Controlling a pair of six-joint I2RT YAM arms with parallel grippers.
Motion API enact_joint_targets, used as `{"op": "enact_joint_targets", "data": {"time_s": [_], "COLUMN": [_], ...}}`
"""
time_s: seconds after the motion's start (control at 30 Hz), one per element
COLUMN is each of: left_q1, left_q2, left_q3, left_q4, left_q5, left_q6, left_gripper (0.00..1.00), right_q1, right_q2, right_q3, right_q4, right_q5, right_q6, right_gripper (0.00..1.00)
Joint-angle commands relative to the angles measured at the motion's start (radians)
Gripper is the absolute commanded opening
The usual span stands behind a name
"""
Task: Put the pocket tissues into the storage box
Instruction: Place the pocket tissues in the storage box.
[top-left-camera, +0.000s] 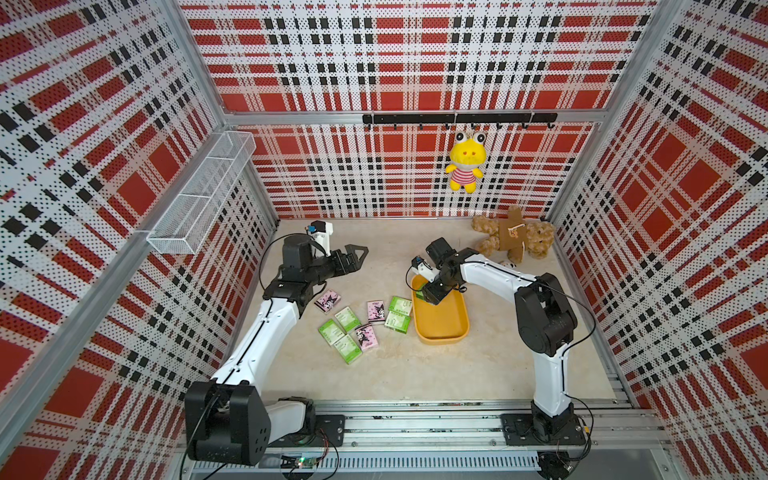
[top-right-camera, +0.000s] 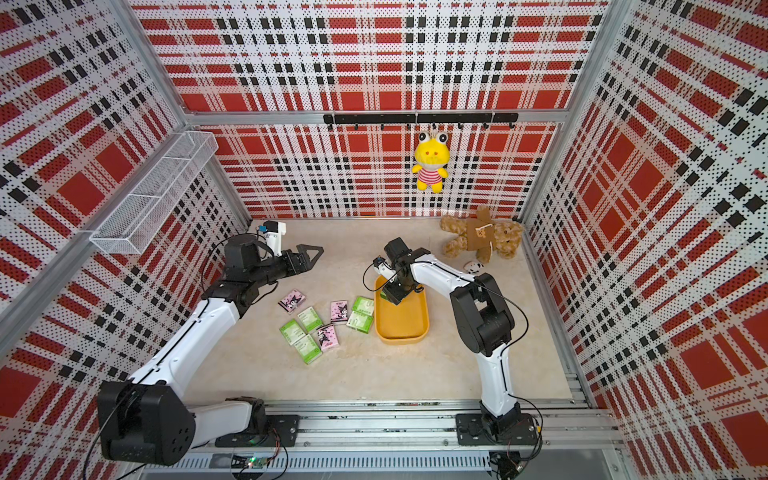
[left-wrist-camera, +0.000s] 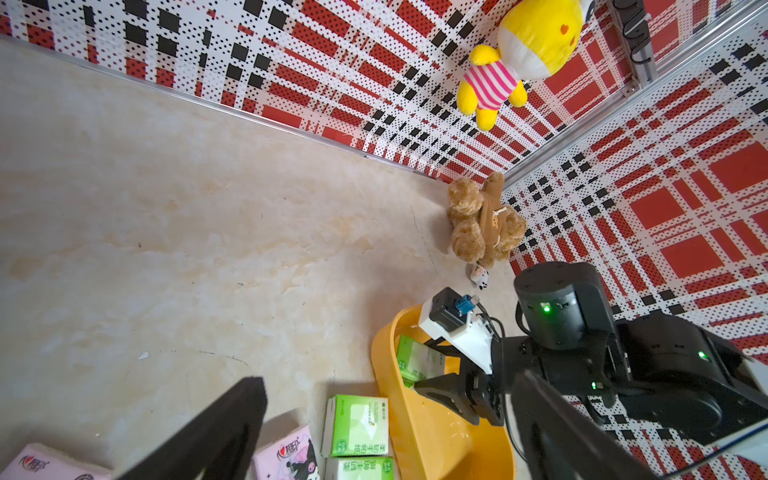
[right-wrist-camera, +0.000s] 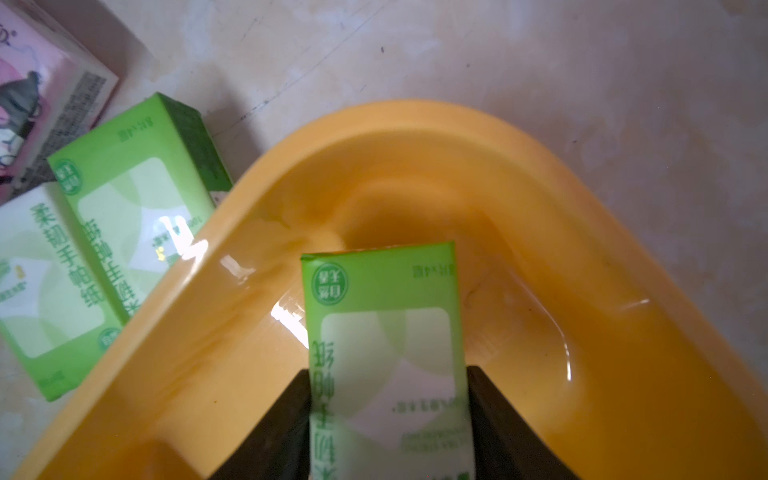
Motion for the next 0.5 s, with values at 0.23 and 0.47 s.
{"op": "enact_joint_targets", "data": {"time_s": [0.23, 0.47], "left_q1": [0.01, 0.011], "left_q2": [-0.038, -0.045], "left_q3": [0.011, 0.008], "left_q4": [-0.045, -0.045], "left_q5": [0.008, 0.009], "left_q6": [0.041, 0.043], "left_gripper": [1.0, 1.0], "right_q1": [-0.013, -0.013], "right_q2": [0.061, 0.068], "right_q3": [0.071, 0.091], "right_q4": [-0.02, -0.029], "right_q5": [-0.009, 0.005], "right_q6": [-0.048, -0.05], "right_gripper": [0.64, 0.78]}}
